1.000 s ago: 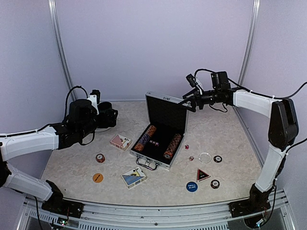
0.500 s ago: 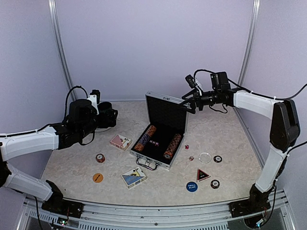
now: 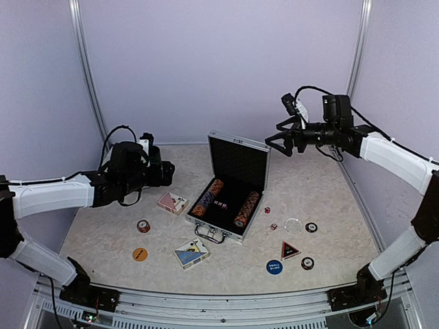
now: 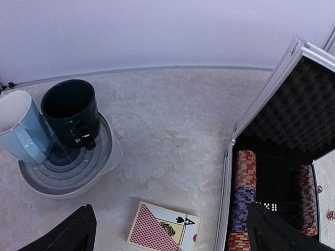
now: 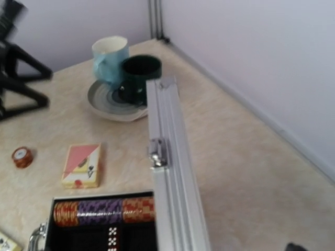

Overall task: Pack up texas hold em set
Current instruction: Pick up the poker case from the center of the board.

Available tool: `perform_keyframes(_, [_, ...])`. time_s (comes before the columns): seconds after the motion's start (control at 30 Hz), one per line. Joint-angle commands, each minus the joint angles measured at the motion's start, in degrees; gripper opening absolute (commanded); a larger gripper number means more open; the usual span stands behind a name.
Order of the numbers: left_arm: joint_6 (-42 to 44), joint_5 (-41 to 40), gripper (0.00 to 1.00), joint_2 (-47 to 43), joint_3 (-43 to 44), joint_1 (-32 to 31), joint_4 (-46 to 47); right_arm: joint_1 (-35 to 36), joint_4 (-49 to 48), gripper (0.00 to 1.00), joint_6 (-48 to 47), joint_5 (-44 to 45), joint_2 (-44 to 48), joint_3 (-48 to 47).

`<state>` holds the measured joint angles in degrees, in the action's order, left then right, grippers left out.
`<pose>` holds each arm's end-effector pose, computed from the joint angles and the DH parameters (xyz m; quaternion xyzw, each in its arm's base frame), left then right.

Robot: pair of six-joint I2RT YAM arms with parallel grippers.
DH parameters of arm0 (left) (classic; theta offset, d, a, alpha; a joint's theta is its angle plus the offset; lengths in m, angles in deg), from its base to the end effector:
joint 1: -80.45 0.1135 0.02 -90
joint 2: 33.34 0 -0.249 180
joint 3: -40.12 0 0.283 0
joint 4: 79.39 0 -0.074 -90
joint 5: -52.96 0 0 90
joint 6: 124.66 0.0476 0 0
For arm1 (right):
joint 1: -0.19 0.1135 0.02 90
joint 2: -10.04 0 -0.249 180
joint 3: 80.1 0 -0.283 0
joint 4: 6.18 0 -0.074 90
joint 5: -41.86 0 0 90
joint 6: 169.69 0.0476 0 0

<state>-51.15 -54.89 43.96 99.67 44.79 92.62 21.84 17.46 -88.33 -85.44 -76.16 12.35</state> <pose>0.2866 -0.1877 0.2183 0.0579 0.8387 -0.1129 0.5297 0.3518 0.1707 0.3262 -0.3775 0.7130 0.3237 0.4944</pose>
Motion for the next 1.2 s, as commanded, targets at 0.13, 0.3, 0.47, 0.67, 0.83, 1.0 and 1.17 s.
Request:
perform_keyframes(0.13, [-1.7,6.3,0.99,4.1,-1.6,-1.6,-6.7,12.2,3.6,0.97,0.8,11.7,15.7,10.3])
perform_keyframes(0.3, [-6.0,4.8,0.99,-1.8,-7.6,-2.1,-4.7,23.8,4.4,0.97,-3.4,13.4,11.8,12.3])
perform_keyframes(0.47, [-9.7,9.1,0.99,-6.6,-9.0,5.0,-4.7,32.7,5.7,0.96,-9.5,9.0,-2.1,7.3])
perform_keyframes(0.67, [-11.5,10.0,0.99,-13.0,-8.2,11.3,-7.2,38.2,12.4,0.96,-16.7,3.3,-20.9,-6.1])
perform_keyframes(0.83, [-11.6,10.3,0.99,-16.6,-7.8,13.7,-9.4,40.5,19.0,0.96,-21.0,5.8,-32.9,-17.8])
perform_keyframes(1.0, [-12.0,11.2,0.99,-19.7,-8.2,14.8,-9.9,41.5,26.0,0.96,-24.2,9.9,-40.1,-24.8])
perform_keyframes(1.17, [-11.9,11.8,0.99,-21.3,-8.3,14.8,-9.9,42.2,30.8,0.97,-26.3,13.4,-45.0,-29.5])
